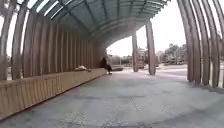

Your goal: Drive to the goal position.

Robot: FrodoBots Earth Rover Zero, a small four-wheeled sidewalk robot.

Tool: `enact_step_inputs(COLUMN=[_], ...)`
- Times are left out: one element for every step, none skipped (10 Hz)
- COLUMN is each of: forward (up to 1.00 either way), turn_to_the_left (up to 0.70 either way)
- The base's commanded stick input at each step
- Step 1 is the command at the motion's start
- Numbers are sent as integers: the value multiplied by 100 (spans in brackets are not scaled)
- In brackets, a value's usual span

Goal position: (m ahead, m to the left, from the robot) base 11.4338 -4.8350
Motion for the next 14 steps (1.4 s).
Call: enact_step_inputs(forward=[100,100,100,100,100,100,100,100,100,100,100,100,100,100], turn_to_the_left=[7,7,7,7,7,7,7,7,7,2,-27,-33,-33,-33])
